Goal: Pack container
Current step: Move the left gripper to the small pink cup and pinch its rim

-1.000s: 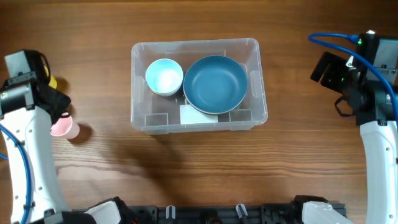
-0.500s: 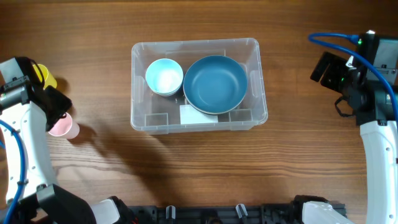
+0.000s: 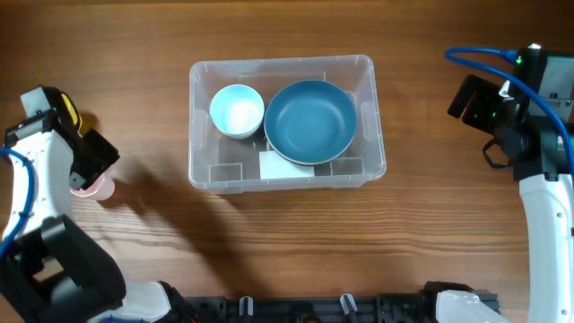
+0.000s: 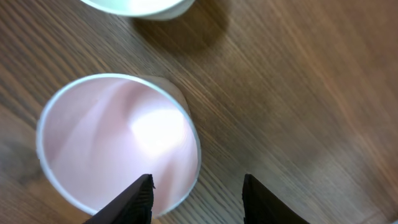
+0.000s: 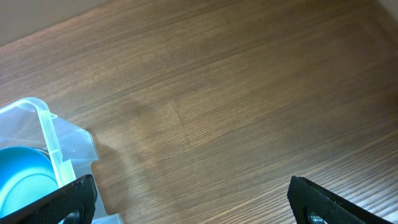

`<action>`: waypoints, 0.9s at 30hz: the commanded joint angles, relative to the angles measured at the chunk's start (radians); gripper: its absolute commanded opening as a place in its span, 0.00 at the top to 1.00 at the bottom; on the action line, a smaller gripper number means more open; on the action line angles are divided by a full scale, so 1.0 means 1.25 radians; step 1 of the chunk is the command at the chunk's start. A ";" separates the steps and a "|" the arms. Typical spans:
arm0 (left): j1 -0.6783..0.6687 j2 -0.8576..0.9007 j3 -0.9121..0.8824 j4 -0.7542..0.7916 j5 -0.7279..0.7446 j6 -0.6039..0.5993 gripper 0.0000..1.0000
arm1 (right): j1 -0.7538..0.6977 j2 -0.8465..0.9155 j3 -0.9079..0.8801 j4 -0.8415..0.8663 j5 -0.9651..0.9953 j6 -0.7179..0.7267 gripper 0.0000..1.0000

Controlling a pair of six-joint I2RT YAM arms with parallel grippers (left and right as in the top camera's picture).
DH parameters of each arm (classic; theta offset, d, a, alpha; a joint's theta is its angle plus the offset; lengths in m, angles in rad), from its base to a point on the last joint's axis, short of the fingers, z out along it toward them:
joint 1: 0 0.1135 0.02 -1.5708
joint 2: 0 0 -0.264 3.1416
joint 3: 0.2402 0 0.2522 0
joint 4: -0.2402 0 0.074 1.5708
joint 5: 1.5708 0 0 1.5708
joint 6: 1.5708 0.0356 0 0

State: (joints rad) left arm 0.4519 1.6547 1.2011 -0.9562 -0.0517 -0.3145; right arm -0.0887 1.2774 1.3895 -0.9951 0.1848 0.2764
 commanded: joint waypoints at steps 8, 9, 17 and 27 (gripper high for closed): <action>0.004 0.074 -0.009 0.009 0.014 0.015 0.75 | -0.002 0.007 0.009 0.000 0.014 0.012 0.00; 0.004 0.074 -0.009 0.010 0.014 0.015 0.81 | -0.002 0.007 0.009 0.000 0.014 0.012 0.01; 0.004 0.074 -0.009 0.017 0.014 0.013 0.96 | -0.002 0.007 0.009 0.000 0.014 0.012 0.00; -0.011 0.032 -0.009 0.023 0.045 0.012 0.96 | -0.002 0.007 0.009 0.000 0.014 0.012 0.01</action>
State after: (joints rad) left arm 0.4519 1.7363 1.1984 -0.9367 -0.0502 -0.3004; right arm -0.0887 1.2774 1.3895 -0.9955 0.1848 0.2764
